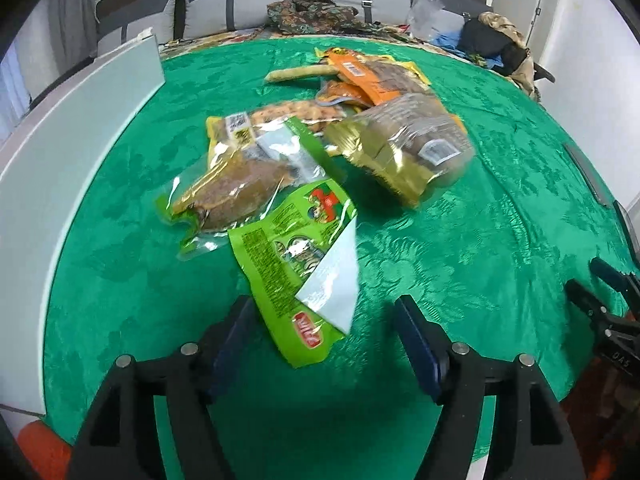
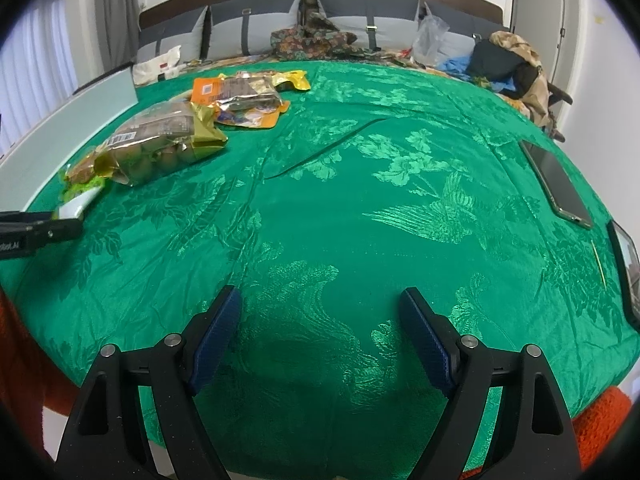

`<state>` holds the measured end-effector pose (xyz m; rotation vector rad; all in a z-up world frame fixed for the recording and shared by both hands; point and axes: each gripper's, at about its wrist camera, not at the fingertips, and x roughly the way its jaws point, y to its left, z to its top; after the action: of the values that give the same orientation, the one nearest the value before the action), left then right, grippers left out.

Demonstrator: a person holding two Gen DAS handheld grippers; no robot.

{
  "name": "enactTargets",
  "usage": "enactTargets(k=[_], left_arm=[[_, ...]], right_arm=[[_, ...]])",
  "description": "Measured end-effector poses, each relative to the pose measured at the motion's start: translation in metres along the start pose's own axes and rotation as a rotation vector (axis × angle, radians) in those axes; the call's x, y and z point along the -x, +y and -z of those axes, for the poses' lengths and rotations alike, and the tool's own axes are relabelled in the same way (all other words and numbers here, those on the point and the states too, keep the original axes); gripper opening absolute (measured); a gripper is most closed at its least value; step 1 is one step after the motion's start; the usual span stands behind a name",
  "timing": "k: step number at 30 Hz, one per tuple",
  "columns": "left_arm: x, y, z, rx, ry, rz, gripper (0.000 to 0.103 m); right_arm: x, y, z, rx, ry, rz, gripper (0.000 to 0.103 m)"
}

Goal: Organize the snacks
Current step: 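Lift the green snack bag with the left tool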

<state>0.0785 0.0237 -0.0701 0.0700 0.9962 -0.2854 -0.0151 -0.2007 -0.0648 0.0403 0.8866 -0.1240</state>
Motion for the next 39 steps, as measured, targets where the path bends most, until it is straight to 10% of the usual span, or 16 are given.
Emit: enactTargets(k=[22,33,39], left_arm=[[-0.004,-0.005,0.006,-0.048,0.003,-0.035,0.093],[0.015,0.035,0.0,0.122,-0.027,0.07,0.092],[-0.005,0.015,-0.022,0.065,0.032,-0.016,0.091]], right_arm=[[0.001,0.001,0.002,-0.003,-0.015,0.0,0.085],[0.001,0.001,0.003,-0.005,-0.02,0.002,0.085],[0.002,0.001,0.003,-0.006,-0.022,0.003,0.085]])
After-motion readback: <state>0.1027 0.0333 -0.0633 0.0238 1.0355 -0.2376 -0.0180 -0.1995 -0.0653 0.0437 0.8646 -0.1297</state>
